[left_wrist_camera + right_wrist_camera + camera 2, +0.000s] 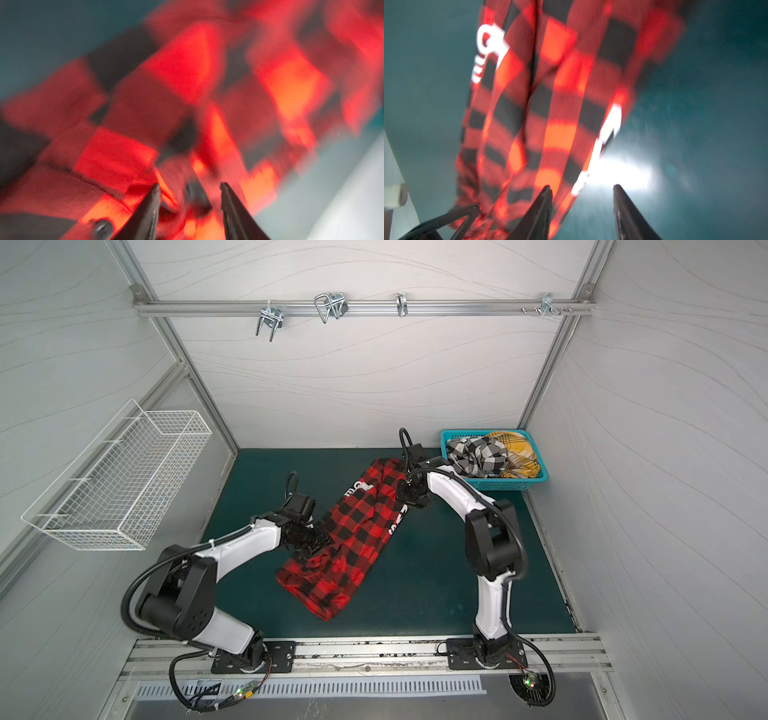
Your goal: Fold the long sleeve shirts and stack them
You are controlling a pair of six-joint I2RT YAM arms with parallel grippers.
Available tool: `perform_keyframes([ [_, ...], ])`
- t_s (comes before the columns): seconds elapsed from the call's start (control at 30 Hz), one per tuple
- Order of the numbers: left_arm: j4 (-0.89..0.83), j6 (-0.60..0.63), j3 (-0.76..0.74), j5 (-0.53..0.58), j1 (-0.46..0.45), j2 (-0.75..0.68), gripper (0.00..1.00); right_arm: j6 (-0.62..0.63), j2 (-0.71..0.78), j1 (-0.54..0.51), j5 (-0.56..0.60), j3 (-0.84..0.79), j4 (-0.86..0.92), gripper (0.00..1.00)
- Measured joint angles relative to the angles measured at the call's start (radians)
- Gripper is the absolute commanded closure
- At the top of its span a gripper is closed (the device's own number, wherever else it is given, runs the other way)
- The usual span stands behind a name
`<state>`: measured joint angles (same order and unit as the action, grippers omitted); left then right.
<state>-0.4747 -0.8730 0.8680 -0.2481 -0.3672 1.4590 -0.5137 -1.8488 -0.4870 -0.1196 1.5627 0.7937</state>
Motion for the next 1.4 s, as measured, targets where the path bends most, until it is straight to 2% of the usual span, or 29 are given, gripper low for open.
perform_keyframes([
  [0.07, -0.018, -0.003, 0.007, 0.003, 0.003, -0.086, 0.53, -0.004, 0.163, -0.042, 0.005, -0.138, 0.012, 0.48],
  [0.13, -0.042, 0.006, 0.026, 0.017, 0.022, -0.134, 0.61, -0.027, 0.281, -0.092, -0.004, -0.261, 0.016, 0.47],
  [0.23, -0.047, 0.023, 0.039, 0.011, 0.043, -0.134, 0.75, -0.076, 0.343, -0.178, -0.031, -0.401, 0.011, 0.49],
  [0.37, 0.0, 0.015, -0.019, -0.049, 0.031, -0.087, 0.81, -0.121, 0.241, -0.247, -0.09, -0.455, -0.027, 0.57],
  [0.53, 0.065, -0.018, -0.121, -0.115, -0.03, -0.025, 0.88, -0.135, 0.057, -0.252, -0.129, -0.411, -0.09, 0.64],
  [0.7, 0.127, -0.027, -0.113, -0.148, -0.044, 0.13, 0.93, -0.134, -0.083, -0.229, -0.141, -0.287, -0.084, 0.66],
  [0.8, 0.156, -0.032, -0.035, -0.175, -0.039, 0.217, 0.95, -0.122, -0.146, -0.195, -0.14, -0.198, -0.067, 0.68],
  [0.87, 0.183, -0.034, 0.034, -0.191, -0.043, 0.286, 0.95, -0.108, -0.187, -0.158, -0.124, -0.132, -0.054, 0.68],
  [0.93, 0.2, -0.037, 0.092, -0.19, -0.048, 0.332, 0.91, -0.09, -0.208, -0.118, -0.094, -0.087, -0.05, 0.67],
  [1.03, 0.195, -0.041, 0.111, -0.164, -0.059, 0.316, 0.83, -0.062, -0.193, -0.08, -0.012, -0.08, -0.035, 0.55],
  [1.17, 0.098, -0.025, 0.09, -0.106, -0.066, 0.134, 0.71, -0.055, -0.048, -0.129, 0.086, -0.176, 0.01, 0.42],
  [1.3, 0.012, 0.003, 0.056, -0.056, -0.059, -0.1, 0.68, -0.085, 0.159, -0.238, 0.111, -0.279, 0.05, 0.4],
  [1.4, -0.017, 0.01, 0.006, -0.059, -0.044, -0.172, 0.71, -0.116, 0.236, -0.303, 0.076, -0.317, 0.042, 0.41],
])
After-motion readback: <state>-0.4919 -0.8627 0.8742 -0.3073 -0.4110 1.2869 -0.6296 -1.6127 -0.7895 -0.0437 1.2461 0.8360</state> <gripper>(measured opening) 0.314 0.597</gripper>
